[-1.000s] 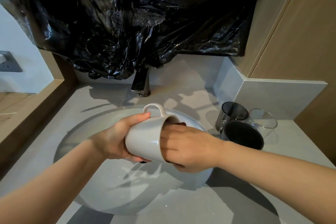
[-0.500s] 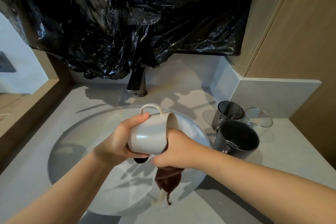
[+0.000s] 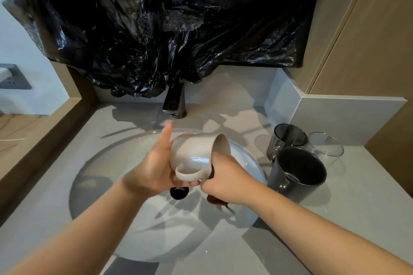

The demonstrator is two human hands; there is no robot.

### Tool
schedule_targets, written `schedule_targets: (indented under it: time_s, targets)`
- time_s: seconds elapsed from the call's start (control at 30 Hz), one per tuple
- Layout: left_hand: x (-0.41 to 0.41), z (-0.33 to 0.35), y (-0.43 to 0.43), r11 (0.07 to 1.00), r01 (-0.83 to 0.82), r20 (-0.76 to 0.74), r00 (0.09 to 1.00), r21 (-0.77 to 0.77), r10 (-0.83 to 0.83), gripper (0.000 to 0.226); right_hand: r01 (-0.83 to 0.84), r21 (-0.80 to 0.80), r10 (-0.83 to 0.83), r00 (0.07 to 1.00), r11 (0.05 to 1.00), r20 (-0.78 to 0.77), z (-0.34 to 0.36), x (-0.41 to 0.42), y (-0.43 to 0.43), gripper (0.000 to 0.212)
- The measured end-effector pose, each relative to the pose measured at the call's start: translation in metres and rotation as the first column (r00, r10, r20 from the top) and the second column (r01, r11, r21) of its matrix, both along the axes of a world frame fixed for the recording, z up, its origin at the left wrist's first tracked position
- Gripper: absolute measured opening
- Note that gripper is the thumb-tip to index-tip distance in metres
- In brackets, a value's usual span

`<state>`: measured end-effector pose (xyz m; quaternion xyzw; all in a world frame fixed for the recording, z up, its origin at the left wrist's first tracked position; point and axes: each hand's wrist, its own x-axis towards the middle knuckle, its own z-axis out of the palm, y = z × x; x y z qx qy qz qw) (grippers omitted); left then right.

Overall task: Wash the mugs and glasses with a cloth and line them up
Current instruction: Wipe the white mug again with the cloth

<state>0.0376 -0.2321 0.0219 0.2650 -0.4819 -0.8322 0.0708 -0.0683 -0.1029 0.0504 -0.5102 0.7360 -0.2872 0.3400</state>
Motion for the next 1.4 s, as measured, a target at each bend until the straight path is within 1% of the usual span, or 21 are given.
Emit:
schedule_targets:
  time_s: [0.1,0.17,0.27,0.33,0.4,0.47,0.53,0.63,0.67,0.73,0.77,0.83,0.9,0.93,0.97,1.03,1.1,1.13,1.23,1.3,1.4]
  targets:
    - [-0.016,0.001,0.011,0.958,-0.224,0.001,0.974,-0.176,0.228,0.052,-0.009,0.048,0.003,0.993,0.999,0.115,0.004,-0.005,0.000,0.025]
    - [-0.023,0.000,0.016,0.892,-0.332,0.007,0.936,-0.306,0.351,0.037,0.041,0.040,-0.052,0.933,0.998,0.355,0.004,-0.011,0.001,0.036]
    - [-0.024,-0.001,0.026,0.679,-0.474,-0.234,0.877,-0.560,0.420,0.023,0.240,-0.032,-0.103,0.531,0.970,0.841,0.001,-0.014,-0.002,0.044]
    - [-0.020,-0.006,0.026,0.550,-0.466,-0.369,0.885,-0.693,0.285,0.027,0.319,-0.016,-0.109,0.370,0.948,0.923,0.003,-0.014,-0.002,0.027]
    - [-0.016,-0.008,0.019,0.592,-0.373,-0.351,0.923,-0.714,0.157,0.031,0.352,-0.043,-0.121,0.431,0.935,0.894,0.007,-0.016,-0.002,0.026]
    - [-0.012,-0.004,0.006,0.724,-0.213,-0.223,0.971,-0.657,0.083,0.038,0.356,-0.144,-0.143,0.668,0.923,0.731,0.006,-0.020,-0.003,0.031]
    - [-0.008,0.010,0.000,0.864,-0.027,-0.037,0.999,-0.503,0.009,0.045,0.206,-0.216,-0.136,0.944,0.954,0.301,0.009,-0.019,-0.001,0.028]
    - [-0.007,0.022,0.003,0.967,0.016,0.119,0.993,-0.253,0.015,0.077,-0.062,-0.183,0.026,0.980,0.981,-0.197,0.003,-0.015,-0.002,0.038]
    - [-0.010,0.024,0.005,0.968,-0.012,0.171,0.984,-0.249,0.057,0.078,-0.083,-0.188,0.041,0.975,0.979,-0.218,-0.001,-0.014,-0.003,0.038]
    - [-0.017,0.022,0.009,0.925,-0.072,0.224,0.961,-0.373,0.164,0.061,0.076,-0.187,-0.066,0.996,0.979,0.059,-0.006,-0.009,-0.005,0.030]
    - [-0.019,0.021,0.012,0.877,-0.095,0.204,0.956,-0.471,0.213,0.046,0.196,-0.161,-0.141,0.944,0.967,0.298,-0.006,-0.008,-0.005,0.039]
    - [-0.019,0.018,0.014,0.717,-0.121,0.085,0.966,-0.687,0.245,0.021,0.351,-0.072,-0.173,0.618,0.934,0.767,-0.005,-0.010,-0.005,0.039]
    - [-0.014,0.014,0.015,0.594,-0.170,-0.072,0.980,-0.786,0.186,0.028,0.355,0.021,-0.124,0.270,0.934,0.955,0.001,-0.014,0.000,0.026]
    - [-0.011,0.011,0.014,0.576,-0.177,-0.124,0.984,-0.798,0.131,0.036,0.330,0.029,-0.106,0.218,0.943,0.970,0.004,-0.016,0.002,0.027]
    - [-0.008,0.009,0.013,0.589,-0.160,-0.141,0.987,-0.792,0.078,0.042,0.315,0.010,-0.092,0.247,0.949,0.965,0.009,-0.017,0.004,0.030]
    - [-0.002,0.014,0.012,0.726,-0.063,-0.095,0.995,-0.685,-0.003,0.049,0.340,-0.098,-0.081,0.477,0.935,0.875,0.010,-0.019,0.004,0.034]
    - [-0.002,0.022,0.009,0.901,-0.006,-0.032,0.999,-0.433,-0.009,0.058,0.251,-0.191,-0.112,0.834,0.949,0.540,0.012,-0.015,0.006,0.034]
    - [-0.004,0.025,0.010,0.941,-0.007,0.027,0.999,-0.339,0.017,0.062,0.180,-0.182,-0.106,0.928,0.967,0.357,0.009,-0.012,0.005,0.026]
    - [-0.016,0.028,0.015,0.953,-0.136,0.167,0.968,-0.270,0.186,0.059,0.157,-0.094,-0.119,0.940,0.983,0.320,0.001,-0.006,0.002,0.031]
    - [-0.021,0.022,0.018,0.887,-0.263,0.062,0.949,-0.380,0.308,0.046,0.264,-0.098,-0.165,0.808,0.960,0.566,0.000,-0.008,-0.002,0.029]
    - [-0.016,0.001,0.015,0.609,-0.374,-0.297,0.927,-0.699,0.228,0.034,0.309,0.050,-0.143,0.285,0.950,0.948,0.007,-0.014,-0.003,0.027]
